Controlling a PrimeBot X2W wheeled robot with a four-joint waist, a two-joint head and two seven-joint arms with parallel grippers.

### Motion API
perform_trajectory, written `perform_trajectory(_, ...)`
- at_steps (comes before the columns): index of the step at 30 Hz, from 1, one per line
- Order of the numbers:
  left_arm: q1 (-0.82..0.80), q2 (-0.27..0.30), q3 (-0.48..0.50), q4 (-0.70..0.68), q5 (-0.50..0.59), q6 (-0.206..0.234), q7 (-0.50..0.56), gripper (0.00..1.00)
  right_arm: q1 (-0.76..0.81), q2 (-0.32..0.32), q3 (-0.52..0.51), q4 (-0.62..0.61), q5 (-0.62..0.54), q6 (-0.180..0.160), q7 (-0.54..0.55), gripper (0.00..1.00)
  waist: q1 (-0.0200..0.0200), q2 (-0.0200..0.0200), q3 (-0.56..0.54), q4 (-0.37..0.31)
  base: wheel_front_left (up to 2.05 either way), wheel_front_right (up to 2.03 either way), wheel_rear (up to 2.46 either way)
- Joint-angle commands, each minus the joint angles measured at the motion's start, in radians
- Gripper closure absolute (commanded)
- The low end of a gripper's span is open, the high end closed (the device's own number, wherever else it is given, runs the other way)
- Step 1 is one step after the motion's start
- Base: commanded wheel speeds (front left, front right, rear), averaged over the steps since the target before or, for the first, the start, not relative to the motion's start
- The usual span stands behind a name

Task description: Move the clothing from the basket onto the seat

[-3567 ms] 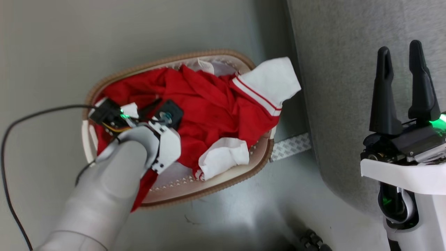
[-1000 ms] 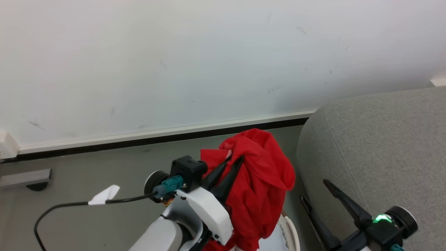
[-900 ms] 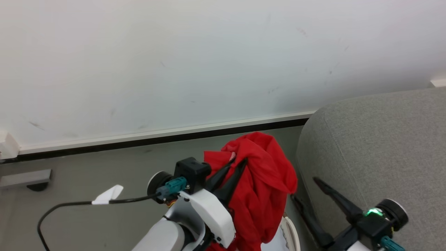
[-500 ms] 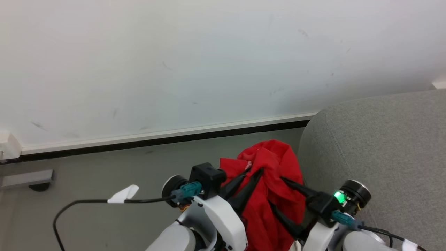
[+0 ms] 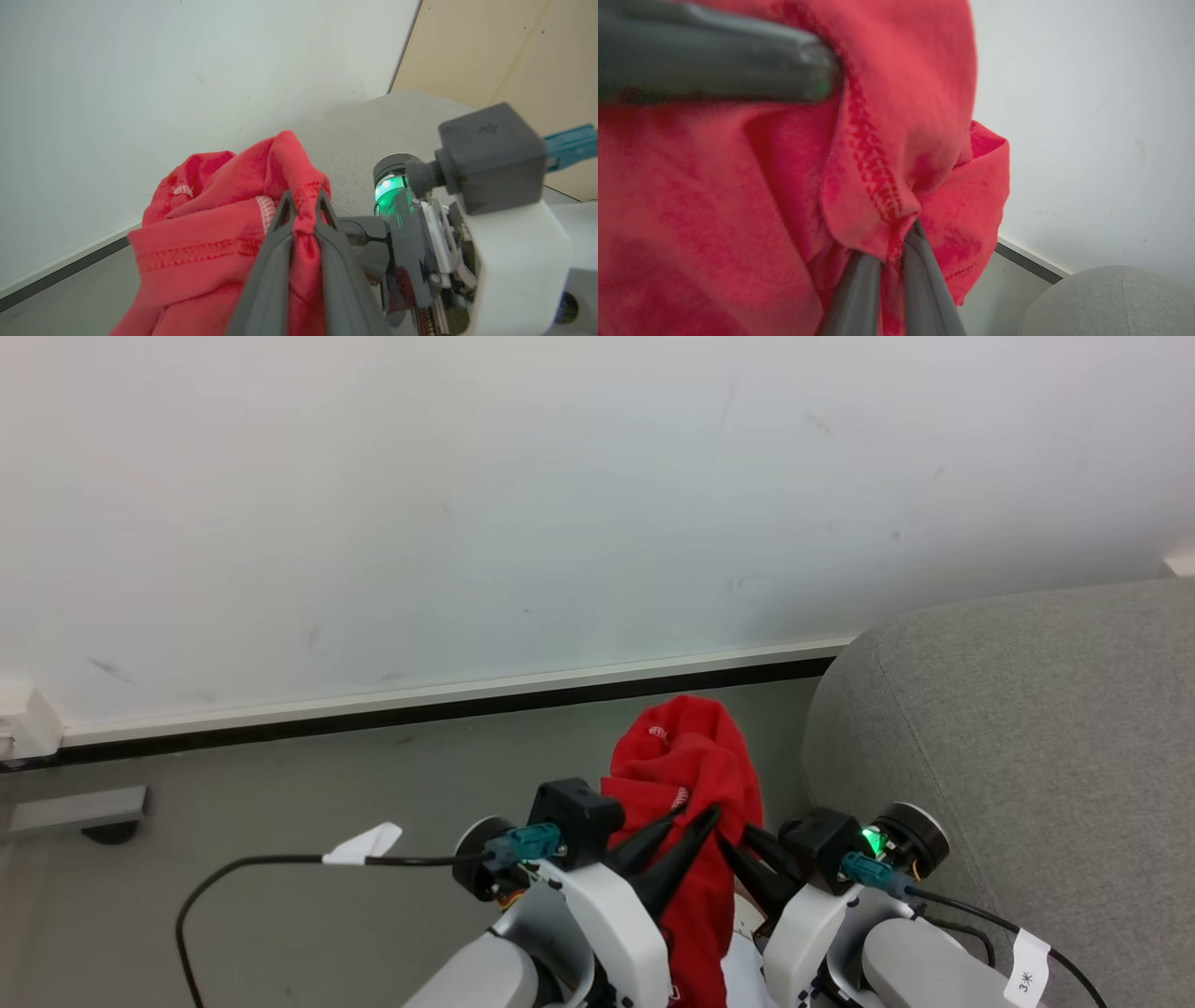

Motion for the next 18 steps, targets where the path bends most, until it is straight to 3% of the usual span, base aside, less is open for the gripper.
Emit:
perform_trajectory(1, -0.012, 0.008, 0.007, 0.009, -0.007, 0.004, -0.012, 1.0, -0.013, 0.001, -0.001, 0.009, 0.019, -0.002, -0.012, 1.0, 0.0, 0.0, 0.001, -0.003, 0.0, 0.0, 0.0)
perform_trajectory(18, -0.01, 0.008, 0.022, 0.132, -0.012, 0.022, -0.082, 1.0, 0.013, -0.054, -0.066, -0.041, 0.069, -0.002, -0.018, 1.0, 0.0, 0.0, 0.016, -0.027, 0.0, 0.0, 0.0)
